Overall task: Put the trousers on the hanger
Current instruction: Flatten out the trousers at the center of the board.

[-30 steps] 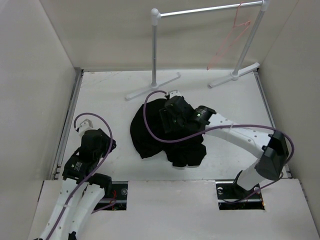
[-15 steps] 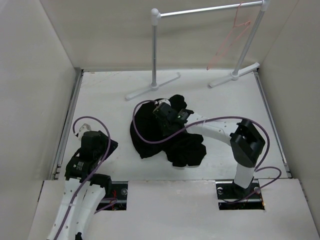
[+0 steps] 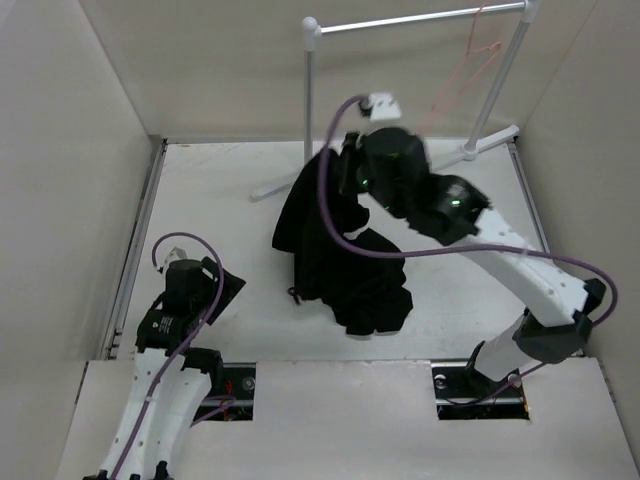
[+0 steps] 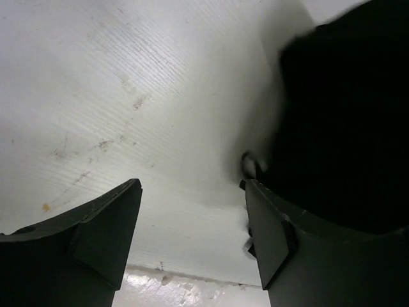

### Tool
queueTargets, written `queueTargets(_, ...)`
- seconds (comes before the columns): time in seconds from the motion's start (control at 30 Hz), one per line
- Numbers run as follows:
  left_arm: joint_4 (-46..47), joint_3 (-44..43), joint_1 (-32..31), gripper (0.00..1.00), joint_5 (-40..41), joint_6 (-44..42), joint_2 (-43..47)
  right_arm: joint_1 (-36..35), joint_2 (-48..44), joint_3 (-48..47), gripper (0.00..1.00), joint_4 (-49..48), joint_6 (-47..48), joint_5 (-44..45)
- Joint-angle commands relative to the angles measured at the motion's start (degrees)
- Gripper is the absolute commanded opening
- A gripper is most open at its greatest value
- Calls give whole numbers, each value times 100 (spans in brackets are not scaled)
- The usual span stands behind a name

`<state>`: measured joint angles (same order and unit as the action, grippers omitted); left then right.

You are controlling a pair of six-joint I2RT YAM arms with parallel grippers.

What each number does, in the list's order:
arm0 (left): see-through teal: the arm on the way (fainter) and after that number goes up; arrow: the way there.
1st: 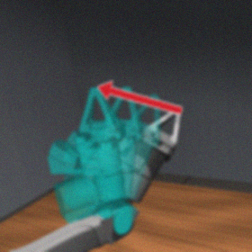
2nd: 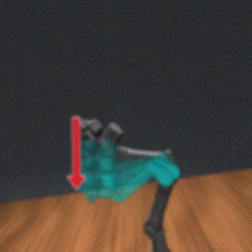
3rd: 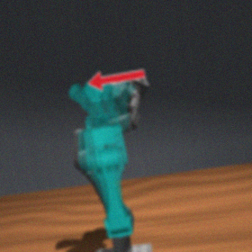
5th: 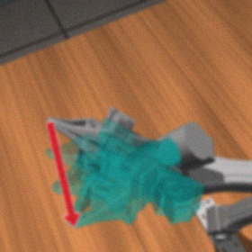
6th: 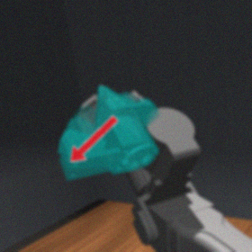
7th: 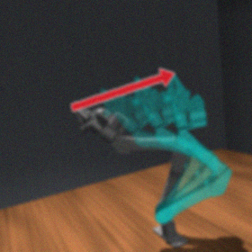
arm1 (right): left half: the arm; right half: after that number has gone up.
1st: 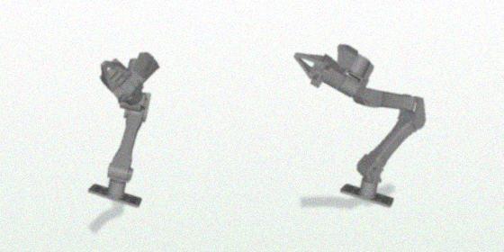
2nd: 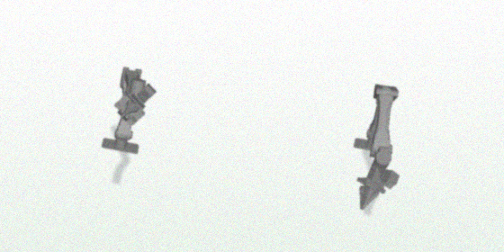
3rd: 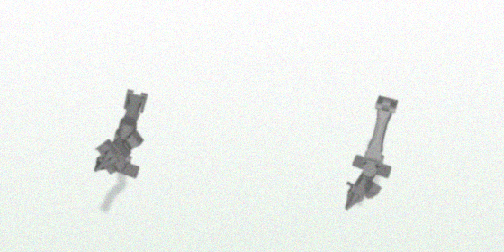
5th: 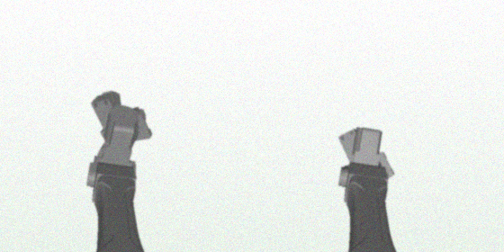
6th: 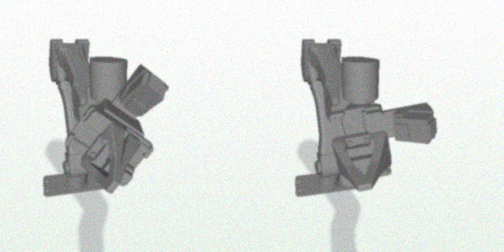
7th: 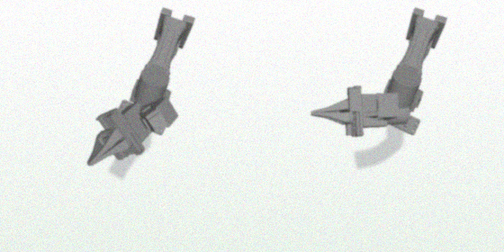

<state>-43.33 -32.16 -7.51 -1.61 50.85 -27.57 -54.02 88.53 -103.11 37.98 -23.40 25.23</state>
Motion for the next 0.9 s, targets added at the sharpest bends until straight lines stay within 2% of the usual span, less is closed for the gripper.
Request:
queueTargets(0.0, 623, -219, 61, 66, -305, 74, -397, -358, -714, -2313, 3, -132, 790, 1034)
queueTargets(0.1, 957, -378, -96, 67, -463, 92, -643, -630, -1134, -2986, 3, -587, 1545, 1858)
queueTargets(0.13, 1045, -396, -167, 68, -507, 100, -714, -684, -1319, -2848, 3, -746, 1671, 2045)
queueTargets(0.17, 1220, -413, -376, 69, -560, 144, -862, -745, -1765, -2211, 4, -1157, 1907, 2447)
queueTargets(0.23, 1440, -396, -675, 69, -586, 179, -1012, -728, -2144, -1585, 4, -1466, 1962, 2696)
queueTargets(0.3, 1931, -361, -1524, 69, -368, 302, -1389, -807, -2759, -496, 5, -1863, 1953, 3012)
queueTargets(0.33, 2038, -370, -1721, 69, -297, 311, -1504, -860, -2928, -169, 5, -1908, 1944, 3188)
queueTargets(0.37, 2292, -396, -2210, 69, -105, 329, -1793, -930, -3025, 35, 5, -1908, 1944, 3372)
queueTargets(0.47, 2714, -527, -3047, 71, 300, 347, -2417, -1114, -3236, 440, 5, -1925, 2006, 3769)
queueTargets(0.6, 3426, -939, -4068, 73, 819, 329, -3699, -1457, -3728, 1133, 6, -2013, 1892, 4199)
queueTargets(0.87, 4087, -1775, -4412, 73, 732, 197, -5757, -2371, -4353, 2198, 8, -2066, 1496, 4754)
